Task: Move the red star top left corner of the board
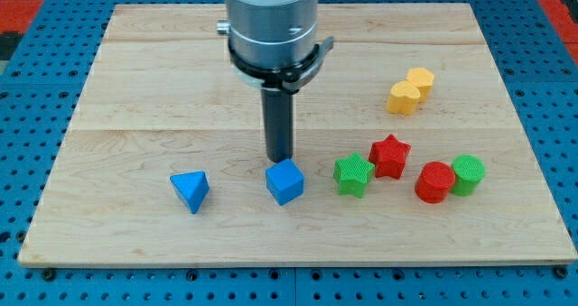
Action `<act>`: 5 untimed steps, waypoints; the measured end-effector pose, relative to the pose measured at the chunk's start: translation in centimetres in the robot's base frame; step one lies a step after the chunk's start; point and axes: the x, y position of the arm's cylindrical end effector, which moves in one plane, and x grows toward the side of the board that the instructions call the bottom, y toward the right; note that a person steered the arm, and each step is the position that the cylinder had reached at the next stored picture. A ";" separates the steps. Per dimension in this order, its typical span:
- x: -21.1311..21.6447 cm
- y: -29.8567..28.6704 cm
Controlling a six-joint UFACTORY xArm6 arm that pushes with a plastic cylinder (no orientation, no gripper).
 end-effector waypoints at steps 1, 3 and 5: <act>2.9 1.6; 7.0 10.8; 6.5 20.8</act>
